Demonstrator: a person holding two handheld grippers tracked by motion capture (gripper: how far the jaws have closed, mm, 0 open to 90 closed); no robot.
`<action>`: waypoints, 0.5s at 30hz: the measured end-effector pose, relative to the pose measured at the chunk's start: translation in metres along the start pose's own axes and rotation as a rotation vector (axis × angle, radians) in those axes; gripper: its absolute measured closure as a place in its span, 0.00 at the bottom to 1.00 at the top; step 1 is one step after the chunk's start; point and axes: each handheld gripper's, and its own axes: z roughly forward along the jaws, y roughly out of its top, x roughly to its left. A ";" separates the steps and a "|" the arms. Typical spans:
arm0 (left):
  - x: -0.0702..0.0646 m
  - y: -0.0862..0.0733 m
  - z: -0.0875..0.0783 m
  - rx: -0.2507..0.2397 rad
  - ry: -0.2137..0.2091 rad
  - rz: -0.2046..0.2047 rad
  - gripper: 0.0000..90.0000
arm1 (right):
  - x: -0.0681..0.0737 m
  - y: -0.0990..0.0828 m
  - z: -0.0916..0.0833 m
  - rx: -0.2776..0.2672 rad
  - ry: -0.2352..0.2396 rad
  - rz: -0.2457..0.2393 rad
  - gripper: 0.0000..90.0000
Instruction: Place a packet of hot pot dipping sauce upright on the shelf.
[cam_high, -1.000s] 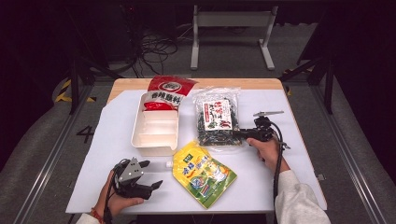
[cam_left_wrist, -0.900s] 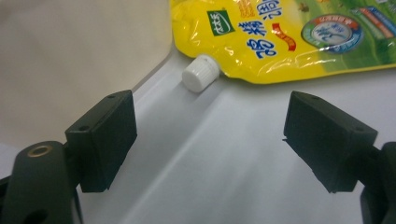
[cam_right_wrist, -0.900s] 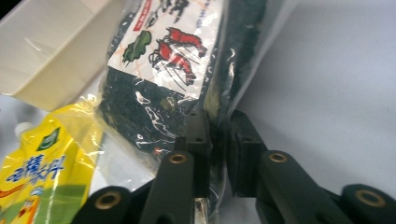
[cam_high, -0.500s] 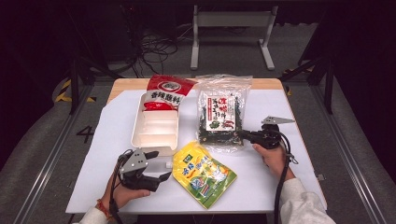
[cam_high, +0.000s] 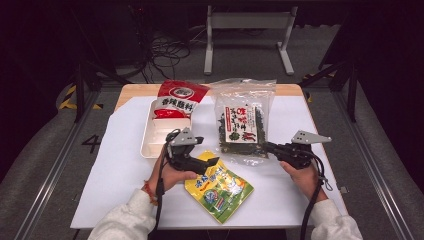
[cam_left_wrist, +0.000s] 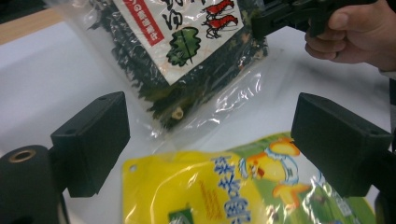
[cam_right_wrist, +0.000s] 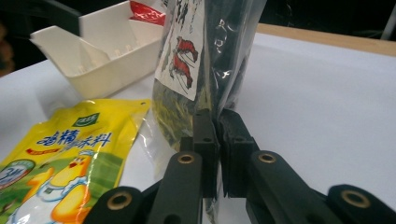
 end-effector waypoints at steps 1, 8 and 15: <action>0.001 0.002 0.006 0.007 0.007 0.012 0.14 | 0.002 0.000 -0.003 0.001 -0.004 -0.007 0.96; 0.006 0.010 0.033 0.018 -0.008 -0.053 0.11 | 0.002 -0.015 -0.028 -0.019 0.009 -0.043 0.96; 0.010 0.017 0.049 0.016 -0.033 -0.069 0.09 | 0.005 -0.021 -0.043 -0.029 0.029 -0.089 0.96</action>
